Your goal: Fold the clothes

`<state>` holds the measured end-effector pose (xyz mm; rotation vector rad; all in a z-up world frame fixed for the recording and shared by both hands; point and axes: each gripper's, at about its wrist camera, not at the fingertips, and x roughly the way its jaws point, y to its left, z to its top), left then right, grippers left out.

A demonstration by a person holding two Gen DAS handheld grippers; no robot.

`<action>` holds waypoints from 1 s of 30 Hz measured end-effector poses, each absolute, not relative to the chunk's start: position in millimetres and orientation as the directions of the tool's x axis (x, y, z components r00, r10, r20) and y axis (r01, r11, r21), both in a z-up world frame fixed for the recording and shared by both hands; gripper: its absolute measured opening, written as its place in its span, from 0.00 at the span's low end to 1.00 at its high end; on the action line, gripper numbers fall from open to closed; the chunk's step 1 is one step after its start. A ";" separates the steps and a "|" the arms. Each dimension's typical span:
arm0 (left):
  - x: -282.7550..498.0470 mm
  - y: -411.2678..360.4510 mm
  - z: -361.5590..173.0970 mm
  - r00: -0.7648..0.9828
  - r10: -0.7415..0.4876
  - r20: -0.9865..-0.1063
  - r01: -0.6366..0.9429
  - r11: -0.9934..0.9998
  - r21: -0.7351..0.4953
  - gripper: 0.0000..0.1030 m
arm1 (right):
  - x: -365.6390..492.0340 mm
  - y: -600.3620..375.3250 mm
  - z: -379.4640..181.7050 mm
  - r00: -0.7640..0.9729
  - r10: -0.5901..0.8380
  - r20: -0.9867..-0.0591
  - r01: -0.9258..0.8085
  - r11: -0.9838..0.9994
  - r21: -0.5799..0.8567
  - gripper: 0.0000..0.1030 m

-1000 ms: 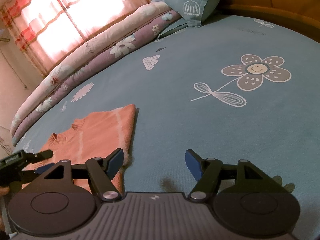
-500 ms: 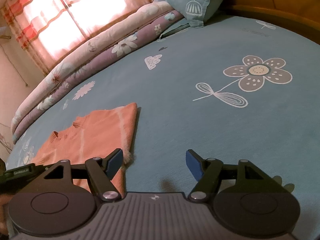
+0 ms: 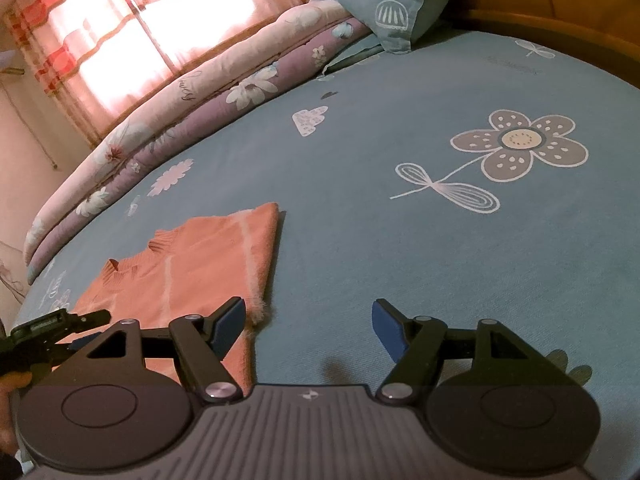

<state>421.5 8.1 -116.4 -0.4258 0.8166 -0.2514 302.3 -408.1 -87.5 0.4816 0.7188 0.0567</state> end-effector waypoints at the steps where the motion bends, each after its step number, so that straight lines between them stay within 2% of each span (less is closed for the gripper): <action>1: 420.2 10.6 -116.1 0.665 -0.371 -0.648 0.047 0.887 -0.460 0.71 | 302.5 -408.0 -87.9 0.756 0.212 -0.620 0.115 0.889 0.444 0.76; 5: 423.8 14.2 -106.9 0.659 -0.347 -0.667 0.025 0.897 -0.442 0.71 | 303.0 -406.4 -88.4 0.755 0.212 -0.620 0.112 0.891 0.441 0.77; 9: 434.6 7.1 -95.2 0.680 -0.353 -0.643 0.048 0.896 -0.441 0.71 | 304.2 -403.3 -89.6 0.751 0.215 -0.624 0.105 0.894 0.435 0.77; 16: 460.8 -15.7 -109.6 0.656 -0.368 -0.659 0.061 0.896 -0.440 0.72 | 306.3 -400.0 -91.7 0.742 0.213 -0.636 0.102 0.901 0.421 0.78; 24: 457.1 16.5 -114.8 0.699 -0.254 -0.668 -0.042 0.918 -0.393 0.72 | 307.1 -402.0 -92.7 0.740 0.209 -0.639 0.112 0.899 0.423 0.78; 30: 438.0 40.1 -96.7 0.719 -0.205 -0.665 -0.074 0.928 -0.366 0.72 | 306.0 -398.4 -91.3 0.741 0.218 -0.635 0.100 0.899 0.426 0.78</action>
